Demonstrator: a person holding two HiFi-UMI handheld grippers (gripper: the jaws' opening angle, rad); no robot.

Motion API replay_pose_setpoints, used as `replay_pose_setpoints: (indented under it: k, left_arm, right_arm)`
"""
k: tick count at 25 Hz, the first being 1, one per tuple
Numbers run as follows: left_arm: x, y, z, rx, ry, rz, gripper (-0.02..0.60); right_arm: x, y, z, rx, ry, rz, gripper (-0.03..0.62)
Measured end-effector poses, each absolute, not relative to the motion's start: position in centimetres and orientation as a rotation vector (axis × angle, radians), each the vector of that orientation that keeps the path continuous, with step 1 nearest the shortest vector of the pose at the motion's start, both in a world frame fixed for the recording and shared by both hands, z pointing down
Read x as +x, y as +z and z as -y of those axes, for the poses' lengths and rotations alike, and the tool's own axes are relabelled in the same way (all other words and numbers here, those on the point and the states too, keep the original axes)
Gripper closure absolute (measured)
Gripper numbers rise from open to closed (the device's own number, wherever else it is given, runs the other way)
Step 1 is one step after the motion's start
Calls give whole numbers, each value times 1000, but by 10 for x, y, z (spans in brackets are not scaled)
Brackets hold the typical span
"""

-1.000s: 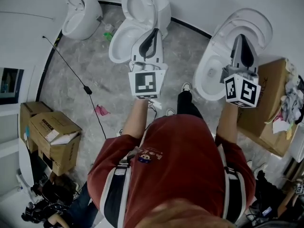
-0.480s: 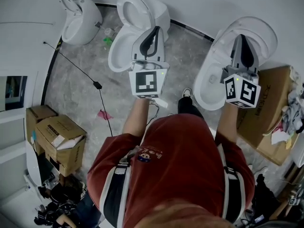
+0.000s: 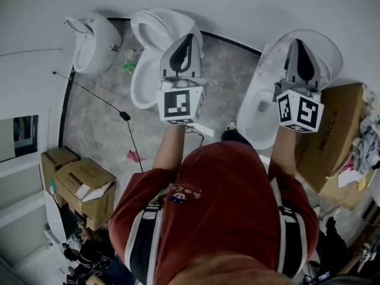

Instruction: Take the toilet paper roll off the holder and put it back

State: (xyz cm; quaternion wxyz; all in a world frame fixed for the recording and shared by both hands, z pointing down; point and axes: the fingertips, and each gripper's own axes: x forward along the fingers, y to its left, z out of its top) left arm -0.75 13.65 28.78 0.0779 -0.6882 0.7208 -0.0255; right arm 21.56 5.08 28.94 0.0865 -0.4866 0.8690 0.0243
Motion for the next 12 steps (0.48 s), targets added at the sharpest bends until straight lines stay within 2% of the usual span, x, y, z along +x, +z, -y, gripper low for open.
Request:
replay_pose_setpoints:
  k: [12]
  left_arm:
    - [5, 292, -12, -2173, -49, -2090, 563]
  right_arm:
    - [230, 291, 50, -1534, 62, -2529, 586]
